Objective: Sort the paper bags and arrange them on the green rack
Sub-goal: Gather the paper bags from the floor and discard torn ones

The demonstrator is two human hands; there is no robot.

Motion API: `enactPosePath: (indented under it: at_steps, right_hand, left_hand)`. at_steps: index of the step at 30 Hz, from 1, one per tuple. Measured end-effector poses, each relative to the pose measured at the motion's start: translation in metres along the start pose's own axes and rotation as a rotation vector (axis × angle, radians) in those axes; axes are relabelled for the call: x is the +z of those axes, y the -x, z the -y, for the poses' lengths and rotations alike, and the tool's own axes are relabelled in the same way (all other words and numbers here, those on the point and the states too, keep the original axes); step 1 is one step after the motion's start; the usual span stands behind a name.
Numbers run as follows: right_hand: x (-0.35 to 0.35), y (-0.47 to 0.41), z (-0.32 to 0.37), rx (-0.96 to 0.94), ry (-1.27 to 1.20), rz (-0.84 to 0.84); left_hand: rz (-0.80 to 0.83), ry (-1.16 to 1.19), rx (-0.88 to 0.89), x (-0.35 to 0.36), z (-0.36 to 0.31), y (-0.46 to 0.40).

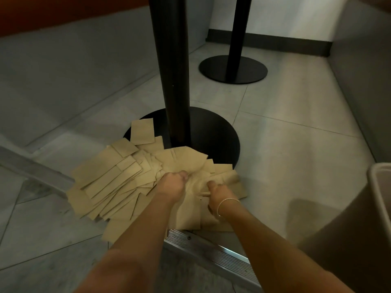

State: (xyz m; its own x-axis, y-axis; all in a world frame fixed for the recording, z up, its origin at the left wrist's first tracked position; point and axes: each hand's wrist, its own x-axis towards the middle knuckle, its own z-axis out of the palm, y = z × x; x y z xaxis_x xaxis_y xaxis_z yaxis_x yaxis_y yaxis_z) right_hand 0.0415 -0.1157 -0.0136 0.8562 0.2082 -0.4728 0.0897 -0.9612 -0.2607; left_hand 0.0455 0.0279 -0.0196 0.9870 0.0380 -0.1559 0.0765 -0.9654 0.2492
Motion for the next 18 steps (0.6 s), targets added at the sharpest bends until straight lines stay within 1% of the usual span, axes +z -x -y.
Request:
enactPosePath:
  at_steps: [2, 4, 6, 9, 11, 15, 18]
  right_hand:
    - [-0.004, 0.008, -0.005, 0.027, 0.027, -0.048]
    - [-0.006, 0.016, -0.01, 0.065, -0.015, -0.116]
    - [-0.01, 0.025, -0.009, 0.085, -0.067, -0.204]
    - [-0.02, 0.037, -0.001, 0.065, -0.144, -0.33]
    - [-0.031, 0.048, 0.009, 0.061, -0.223, -0.395]
    - [-0.058, 0.073, 0.027, 0.048, -0.313, -0.55]
    - [-0.085, 0.094, 0.032, 0.045, -0.409, -0.633]
  left_hand:
    - [0.028, 0.049, -0.004, -0.006, -0.008, 0.002]
    - [-0.013, 0.109, -0.016, -0.015, -0.017, 0.005]
    - [-0.09, 0.154, -0.025, -0.022, -0.024, 0.005]
    - [-0.247, 0.217, -0.022, -0.035, -0.033, 0.008]
    - [-0.328, 0.302, -0.037, -0.045, -0.039, 0.011]
    - [-0.443, 0.432, -0.038, -0.072, -0.055, 0.019]
    - [-0.528, 0.595, -0.016, -0.105, -0.071, 0.025]
